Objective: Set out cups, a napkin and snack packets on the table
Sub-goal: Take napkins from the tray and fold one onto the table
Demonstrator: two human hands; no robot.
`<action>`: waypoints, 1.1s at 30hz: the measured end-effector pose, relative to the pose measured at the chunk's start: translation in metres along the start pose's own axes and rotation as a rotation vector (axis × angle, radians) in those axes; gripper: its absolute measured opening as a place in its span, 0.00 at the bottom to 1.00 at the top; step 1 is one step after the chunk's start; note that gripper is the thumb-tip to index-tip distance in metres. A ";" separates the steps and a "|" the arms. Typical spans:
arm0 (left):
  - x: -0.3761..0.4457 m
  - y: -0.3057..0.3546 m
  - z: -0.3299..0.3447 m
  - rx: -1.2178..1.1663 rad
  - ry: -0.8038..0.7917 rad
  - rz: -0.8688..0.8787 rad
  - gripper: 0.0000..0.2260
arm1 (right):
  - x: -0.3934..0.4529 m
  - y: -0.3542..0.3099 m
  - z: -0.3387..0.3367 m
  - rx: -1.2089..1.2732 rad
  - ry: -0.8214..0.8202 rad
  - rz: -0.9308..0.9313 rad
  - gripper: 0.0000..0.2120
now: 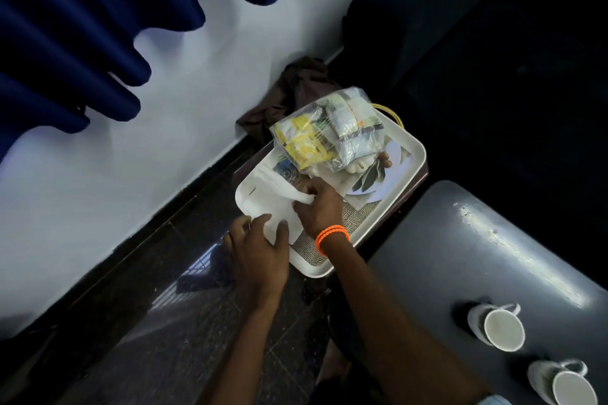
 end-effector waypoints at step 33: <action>-0.472 0.251 0.152 -0.189 -1.262 0.383 0.25 | -0.359 0.240 -0.378 0.439 1.449 0.563 0.21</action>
Point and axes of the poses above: each hand's wrist, its own x-axis towards the middle knuckle, its own z-axis out of the palm, y = z × x, the point moved 1 cm from there along x, towards the middle knuckle, and after that the axes turned 1 degree about -z, right-handed, at the moved point
